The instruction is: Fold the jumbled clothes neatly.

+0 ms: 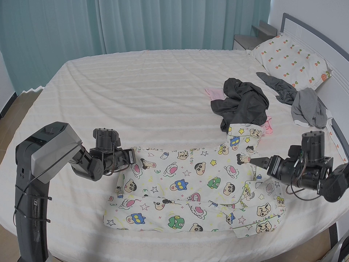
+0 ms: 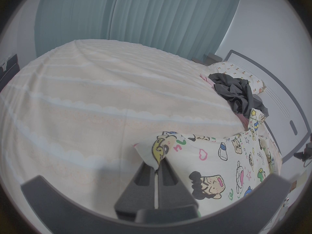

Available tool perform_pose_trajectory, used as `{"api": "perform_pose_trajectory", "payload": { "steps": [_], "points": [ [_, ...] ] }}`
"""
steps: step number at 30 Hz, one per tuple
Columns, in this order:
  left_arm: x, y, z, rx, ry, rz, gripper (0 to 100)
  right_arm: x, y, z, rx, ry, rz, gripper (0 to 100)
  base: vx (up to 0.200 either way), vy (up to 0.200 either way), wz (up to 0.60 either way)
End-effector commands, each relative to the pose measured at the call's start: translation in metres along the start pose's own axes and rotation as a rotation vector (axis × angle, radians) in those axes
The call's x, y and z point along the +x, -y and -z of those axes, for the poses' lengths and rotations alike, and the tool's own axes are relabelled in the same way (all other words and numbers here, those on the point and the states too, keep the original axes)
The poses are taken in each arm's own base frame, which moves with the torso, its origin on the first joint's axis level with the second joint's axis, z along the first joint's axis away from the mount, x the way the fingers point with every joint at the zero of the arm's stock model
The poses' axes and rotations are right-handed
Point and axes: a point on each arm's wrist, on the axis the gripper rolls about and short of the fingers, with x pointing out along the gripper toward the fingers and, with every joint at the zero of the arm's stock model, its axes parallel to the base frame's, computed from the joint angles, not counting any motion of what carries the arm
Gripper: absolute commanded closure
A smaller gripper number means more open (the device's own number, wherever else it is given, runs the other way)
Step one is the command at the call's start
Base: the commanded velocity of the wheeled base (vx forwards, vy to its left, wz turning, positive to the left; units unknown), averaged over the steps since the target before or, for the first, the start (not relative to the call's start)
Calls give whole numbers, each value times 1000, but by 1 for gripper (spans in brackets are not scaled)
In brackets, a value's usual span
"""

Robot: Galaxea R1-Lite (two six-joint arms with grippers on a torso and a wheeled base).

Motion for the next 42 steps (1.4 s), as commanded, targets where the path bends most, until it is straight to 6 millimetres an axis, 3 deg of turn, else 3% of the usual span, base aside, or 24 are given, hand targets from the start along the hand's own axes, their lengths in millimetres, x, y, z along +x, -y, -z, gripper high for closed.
{"api": "perform_pose_trajectory", "payload": {
  "steps": [1, 7, 15, 24, 28, 34, 42],
  "points": [
    [-2, 1, -6, -1, 29, -31, 100, 47, 20, -33, 11, -23, 65, 0, 0, 0, 0],
    [-5, 2, -12, -32, 55, -53, 100, 97, 44, -53, -76, -34, 103, 0, 0, 0, 0],
    [-5, 3, -13, -38, 58, -59, 100, 146, 71, -60, -193, -100, 115, 0, 0, 0, 0],
    [-5, 5, -11, -46, 53, -56, 100, 182, 92, -82, -229, -59, 79, 0, 0, 0, 0],
    [-5, 5, -11, -49, 53, -56, 100, 197, 114, -92, -285, -31, 86, 0, 0, 0, 0],
    [-5, 4, -11, -50, 52, -58, 100, 210, 113, -96, -309, 7, 24, 0, 0, 0, 0],
    [-4, 5, -10, -48, 48, -62, 100, 223, 96, -98, -349, 39, -74, 0, 0, 0, 0]
  ]
}}
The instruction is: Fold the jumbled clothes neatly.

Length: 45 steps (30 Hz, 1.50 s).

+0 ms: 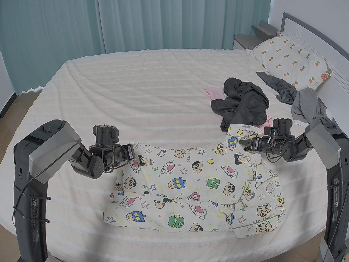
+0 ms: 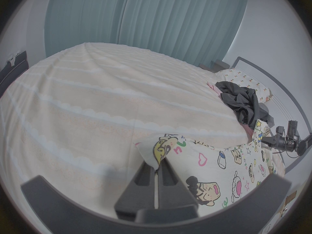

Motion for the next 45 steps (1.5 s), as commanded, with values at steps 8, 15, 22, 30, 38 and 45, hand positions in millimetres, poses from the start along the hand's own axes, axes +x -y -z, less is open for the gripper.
{"api": "perform_pose_trajectory", "payload": {
  "steps": [8, 15, 22, 30, 38, 45],
  "points": [
    [-2, -1, 1, 1, 7, -28, 100, 10, -9, -8, -26, 25, -52, 100, 0, 0, 0],
    [-2, 0, 1, 1, 7, -30, 100, 4, -12, -13, -26, 43, -57, 100, 0, 0, 0],
    [-4, 4, -1, 4, 20, -39, 100, -22, -20, -30, -33, 74, -78, 100, 0, 0, 0],
    [-12, 9, -11, 5, 43, -29, 100, -48, -31, -34, -25, 68, -112, 100, 0, 0, 0],
    [-14, 9, -14, 4, 64, -64, 100, -63, -37, -42, -17, 136, -126, 100, 0, 0, 0],
    [-15, 11, -15, 6, 66, -62, 100, -63, -35, -35, 1, 120, -119, 100, 0, 0, 0]
  ]
}}
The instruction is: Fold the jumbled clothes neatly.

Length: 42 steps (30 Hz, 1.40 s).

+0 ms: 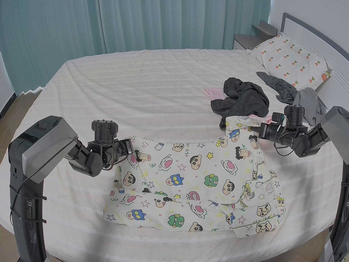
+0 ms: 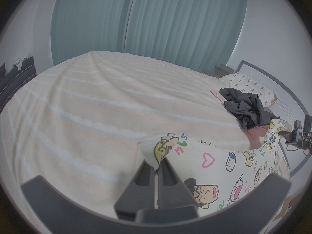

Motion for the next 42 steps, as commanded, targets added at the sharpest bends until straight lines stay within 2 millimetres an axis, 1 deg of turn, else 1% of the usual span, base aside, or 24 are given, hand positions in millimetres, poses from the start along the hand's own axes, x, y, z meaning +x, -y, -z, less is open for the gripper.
{"api": "perform_pose_trajectory", "payload": {
  "steps": [1, 3, 8, 9, 16, 20, 25, 27, 29, 30, 31, 32, 35, 37, 38, 42],
  "points": [
    [-1, 2, -1, 0, 4, 3, 100, -3, -1, 1, 2, -6, 2, 100, 0, 0, 0],
    [-2, 4, -1, 2, 3, 7, 100, -3, 0, 5, 6, -14, 1, 100, 0, 0, 0],
    [-1, 3, 1, -2, -3, 5, 100, -3, 0, 5, 10, -18, 4, 100, 0, 0, 0],
    [-1, 3, 1, -2, -3, 5, 100, -3, 0, 5, 10, -18, 4, 0, 0, 0, 0],
    [-1, 3, 2, -3, -6, 4, 100, 10, 2, 17, 13, -42, -7, 0, 0, 0, 0],
    [-1, 2, 3, -3, -7, 4, 100, 13, 0, 20, 7, -49, -14, 0, 0, 0, 0],
    [-1, 2, 3, -5, -7, 4, 100, 6, -7, 5, -27, 3, -33, 0, 0, 0, 0],
    [0, 2, 3, -7, -8, 2, 100, -1, -10, 1, -36, 9, -34, 0, 0, 0, 0],
    [0, 2, 3, -13, -8, 2, 100, -5, -11, 7, -52, -12, -35, 0, 0, 0, 0],
    [0, 2, 3, -17, -7, 2, 100, -10, -12, 17, -90, -50, -46, 0, 0, 0, 0],
    [0, 2, 3, -17, -7, 2, 100, -11, -12, 20, -100, -58, -49, 0, 0, 0, 0],
    [0, 2, 3, -17, -7, 2, 100, -15, -11, 33, -162, -102, -68, 0, 0, 0, 0],
    [0, 2, 3, -18, -9, 3, 100, -17, -9, 52, -240, -161, -79, 0, 0, 0, 0],
    [0, 2, 3, -18, -9, 3, 100, -17, -9, 53, -246, -165, -81, 0, 0, 0, 0],
    [-1, 2, 3, -18, -7, 2, 100, -14, -16, 59, -273, -179, -103, 0, 0, 0, 0],
    [-2, 3, 1, -19, -2, 4, 100, -7, -30, 61, -286, -184, -127, 0, 0, 0, 0]
  ]
}}
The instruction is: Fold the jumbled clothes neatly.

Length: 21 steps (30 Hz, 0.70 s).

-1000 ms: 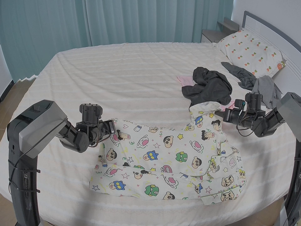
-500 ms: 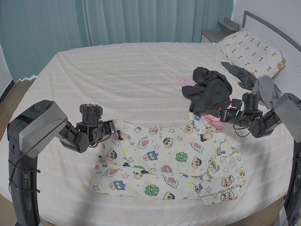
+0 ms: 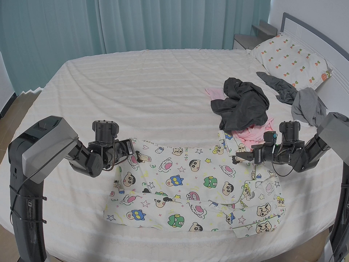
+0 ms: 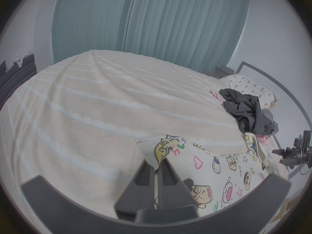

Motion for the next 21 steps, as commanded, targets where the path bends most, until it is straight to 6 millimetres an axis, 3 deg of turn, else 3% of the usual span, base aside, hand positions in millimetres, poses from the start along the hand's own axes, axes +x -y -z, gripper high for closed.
{"api": "perform_pose_trajectory", "payload": {
  "steps": [1, 9, 21],
  "points": [
    [-1, 0, 0, -1, 1, 0, 100, 10, -17, 2, -22, -19, -37, 0, 0, 0, 0],
    [-1, 0, 2, 1, -1, -11, 100, 54, -34, 4, -65, -31, 38, 0, 0, 0, 0],
    [-1, 0, 1, 1, -1, -11, 100, 78, -32, 4, -79, -55, 173, 0, 0, 0, 0]
  ]
}}
